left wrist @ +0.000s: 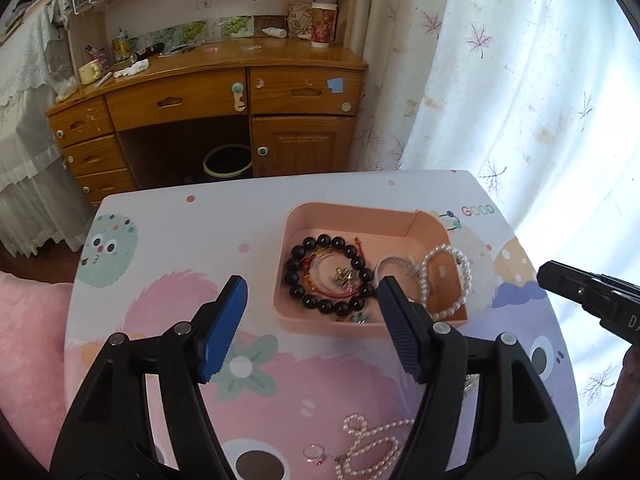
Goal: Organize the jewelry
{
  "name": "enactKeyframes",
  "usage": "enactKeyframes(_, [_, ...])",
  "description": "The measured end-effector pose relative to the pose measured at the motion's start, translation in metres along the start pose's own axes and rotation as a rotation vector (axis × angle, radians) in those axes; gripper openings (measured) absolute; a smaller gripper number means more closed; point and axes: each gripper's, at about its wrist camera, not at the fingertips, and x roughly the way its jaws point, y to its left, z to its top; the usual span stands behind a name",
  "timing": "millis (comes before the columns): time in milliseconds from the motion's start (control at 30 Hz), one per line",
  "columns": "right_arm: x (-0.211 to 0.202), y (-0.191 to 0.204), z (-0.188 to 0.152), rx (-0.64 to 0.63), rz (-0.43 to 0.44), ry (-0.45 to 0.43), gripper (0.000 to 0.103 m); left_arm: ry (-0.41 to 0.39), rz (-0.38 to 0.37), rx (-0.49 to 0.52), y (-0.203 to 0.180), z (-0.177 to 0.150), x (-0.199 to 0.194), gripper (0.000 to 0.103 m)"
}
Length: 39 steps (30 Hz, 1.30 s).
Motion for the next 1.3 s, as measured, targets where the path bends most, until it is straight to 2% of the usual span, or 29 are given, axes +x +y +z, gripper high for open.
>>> enactKeyframes(167, [-0.012,-0.005,-0.021,-0.060,-0.024,0.013,0.028,0.029,0.014,-0.017,0.000,-0.018,-0.010,0.065])
enactKeyframes(300, [-0.019,-0.006,-0.040,-0.134,-0.036,0.019,0.045,0.065,0.023,-0.022,-0.007,-0.036,-0.016,0.065])
enactKeyframes(400, [-0.023,-0.008,-0.052,-0.164,-0.041,0.018,0.067,0.099,0.017,-0.041,-0.011,-0.050,-0.019,0.065])
enactKeyframes(567, [-0.019,-0.012,-0.070,-0.237,-0.068,0.029,0.084,0.169,0.005,-0.080,-0.018,-0.080,-0.021,0.065])
enactKeyframes(667, [-0.008,-0.013,-0.082,-0.315,-0.099,0.063,0.085,0.218,0.016,-0.093,-0.023,-0.098,-0.021,0.065])
enactKeyframes(833, [0.016,-0.013,-0.095,-0.404,-0.157,0.143,0.086,0.300,-0.013,-0.088,-0.034,-0.129,-0.018,0.065])
enactKeyframes(933, [0.031,-0.015,-0.099,-0.440,-0.145,0.165,0.088,0.322,-0.012,-0.066,-0.041,-0.139,-0.015,0.065])
enactKeyframes(1133, [0.060,-0.010,-0.111,-0.560,-0.081,0.187,0.091,0.274,0.005,-0.050,-0.053,-0.151,-0.012,0.065])
enactKeyframes(1300, [0.087,-0.007,-0.116,-0.575,-0.033,0.204,0.092,0.236,0.007,-0.061,-0.057,-0.157,-0.005,0.065])
